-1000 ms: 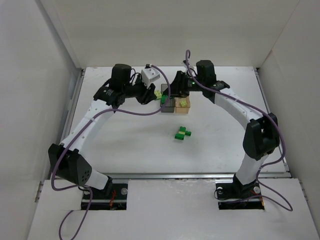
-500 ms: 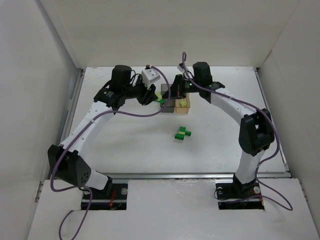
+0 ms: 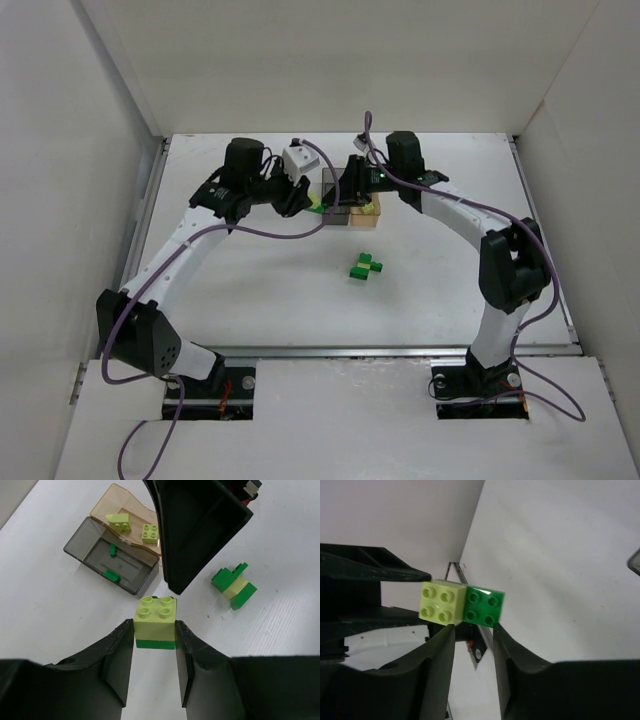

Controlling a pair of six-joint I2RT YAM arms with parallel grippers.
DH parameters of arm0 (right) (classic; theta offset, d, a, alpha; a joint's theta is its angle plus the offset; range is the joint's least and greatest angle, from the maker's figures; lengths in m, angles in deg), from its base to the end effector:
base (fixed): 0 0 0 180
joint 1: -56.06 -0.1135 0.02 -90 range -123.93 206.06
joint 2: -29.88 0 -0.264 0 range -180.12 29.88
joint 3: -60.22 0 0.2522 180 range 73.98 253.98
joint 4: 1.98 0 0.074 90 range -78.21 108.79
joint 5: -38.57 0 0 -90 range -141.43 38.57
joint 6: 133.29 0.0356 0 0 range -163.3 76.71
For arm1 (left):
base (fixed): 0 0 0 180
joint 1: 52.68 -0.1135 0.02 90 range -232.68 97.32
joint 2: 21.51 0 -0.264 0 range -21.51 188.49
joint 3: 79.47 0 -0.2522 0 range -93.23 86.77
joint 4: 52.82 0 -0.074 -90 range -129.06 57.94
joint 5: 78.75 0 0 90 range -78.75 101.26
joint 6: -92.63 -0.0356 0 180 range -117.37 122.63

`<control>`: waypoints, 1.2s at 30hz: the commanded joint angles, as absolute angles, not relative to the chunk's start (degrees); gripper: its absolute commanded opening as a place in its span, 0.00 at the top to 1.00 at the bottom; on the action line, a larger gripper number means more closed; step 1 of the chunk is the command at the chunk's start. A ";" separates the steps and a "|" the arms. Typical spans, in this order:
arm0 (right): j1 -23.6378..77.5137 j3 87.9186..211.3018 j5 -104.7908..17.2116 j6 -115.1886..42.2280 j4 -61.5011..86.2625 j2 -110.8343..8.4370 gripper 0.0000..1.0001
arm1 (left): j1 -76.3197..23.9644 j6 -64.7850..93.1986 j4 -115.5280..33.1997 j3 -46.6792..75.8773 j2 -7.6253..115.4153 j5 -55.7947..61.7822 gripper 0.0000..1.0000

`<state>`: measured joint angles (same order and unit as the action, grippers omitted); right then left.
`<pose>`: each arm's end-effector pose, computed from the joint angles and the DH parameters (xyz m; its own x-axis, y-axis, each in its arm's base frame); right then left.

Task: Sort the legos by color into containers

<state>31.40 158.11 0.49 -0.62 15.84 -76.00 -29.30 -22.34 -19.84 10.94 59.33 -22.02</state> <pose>0.3776 0.2042 0.2906 -0.9018 0.0459 -0.4296 -0.3945 0.3179 0.8622 0.2877 -0.1456 0.3699 -0.0076 0.3878 -0.9217 0.8761 0.4470 0.1809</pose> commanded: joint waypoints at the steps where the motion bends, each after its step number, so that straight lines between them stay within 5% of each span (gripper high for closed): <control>1: 32.95 155.37 0.34 -0.76 12.75 -73.21 0.56 | -29.30 -23.12 -20.77 11.62 55.92 -21.79 1.00; 7: 37.34 153.52 3.75 -0.14 12.22 -70.05 0.27 | -29.30 -26.72 -22.79 12.15 53.81 -22.32 1.00; 13: 38.14 154.84 11.32 -0.76 11.70 -68.64 0.12 | -29.30 -30.33 -31.31 15.21 49.78 -30.03 1.00; 25: 38.14 155.46 16.07 11.53 -5.42 -65.48 0.13 | -28.77 -22.87 -55.12 20.85 44.85 -39.90 1.00; 36: 38.14 150.01 16.60 27.37 -25.22 -64.42 0.26 | -27.10 -22.25 -57.42 20.85 44.85 -39.99 1.00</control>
<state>38.37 151.01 15.27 23.64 -17.75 -66.08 -27.60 -23.24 -52.71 22.26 45.60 -38.31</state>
